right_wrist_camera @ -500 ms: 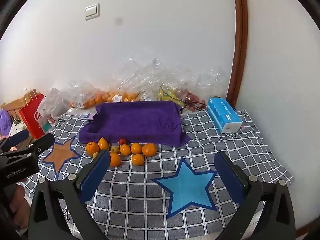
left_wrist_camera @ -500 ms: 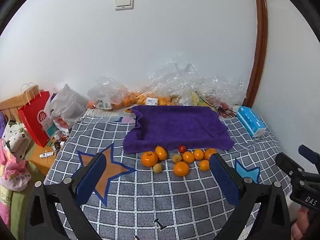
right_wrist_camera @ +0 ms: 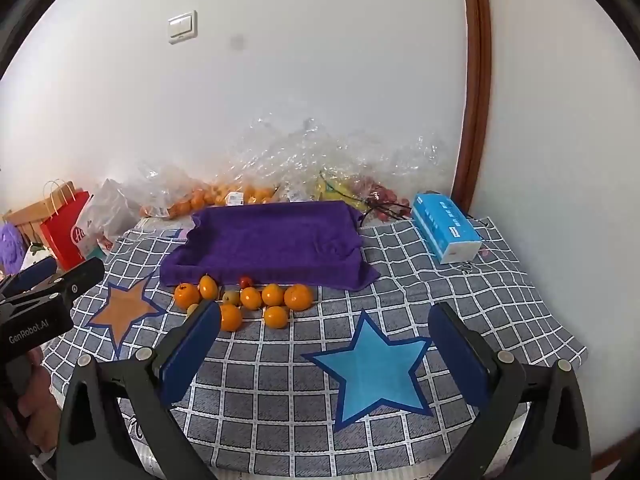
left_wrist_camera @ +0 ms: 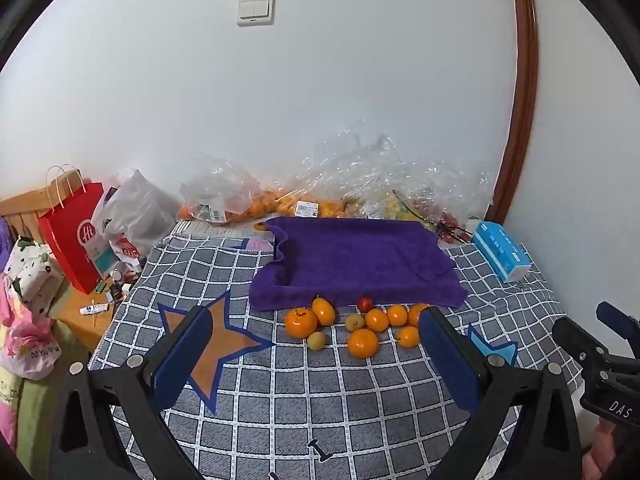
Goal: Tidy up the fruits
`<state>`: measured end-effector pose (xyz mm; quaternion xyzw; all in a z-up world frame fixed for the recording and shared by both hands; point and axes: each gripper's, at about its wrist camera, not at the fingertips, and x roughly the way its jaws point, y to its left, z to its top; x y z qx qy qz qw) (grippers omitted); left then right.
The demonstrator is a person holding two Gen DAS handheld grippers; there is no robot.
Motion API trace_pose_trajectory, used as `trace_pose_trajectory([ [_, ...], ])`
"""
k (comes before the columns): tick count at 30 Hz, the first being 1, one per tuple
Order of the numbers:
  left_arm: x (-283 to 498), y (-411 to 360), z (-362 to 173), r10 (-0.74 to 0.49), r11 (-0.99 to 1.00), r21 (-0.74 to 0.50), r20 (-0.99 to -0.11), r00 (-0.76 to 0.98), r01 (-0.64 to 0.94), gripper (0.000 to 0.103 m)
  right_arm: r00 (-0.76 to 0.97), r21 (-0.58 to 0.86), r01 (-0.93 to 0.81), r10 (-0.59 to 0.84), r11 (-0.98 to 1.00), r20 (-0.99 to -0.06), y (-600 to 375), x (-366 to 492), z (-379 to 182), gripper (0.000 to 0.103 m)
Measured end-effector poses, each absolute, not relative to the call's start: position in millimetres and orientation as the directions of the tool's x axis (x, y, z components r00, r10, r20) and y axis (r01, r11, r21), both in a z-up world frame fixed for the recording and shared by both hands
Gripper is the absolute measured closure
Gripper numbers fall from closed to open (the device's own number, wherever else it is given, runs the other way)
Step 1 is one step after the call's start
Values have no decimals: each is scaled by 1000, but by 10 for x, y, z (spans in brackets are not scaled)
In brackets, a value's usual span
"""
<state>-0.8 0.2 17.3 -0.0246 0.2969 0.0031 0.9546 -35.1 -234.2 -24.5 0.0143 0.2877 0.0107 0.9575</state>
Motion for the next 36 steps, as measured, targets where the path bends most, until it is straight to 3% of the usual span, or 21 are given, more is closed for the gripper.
trace_pose_trajectory([
  [36,-86,-7,81,-10,999,-36,-557,830,-11,0,842,50,-20,44,999,-537,-2318,-375,-230,1],
])
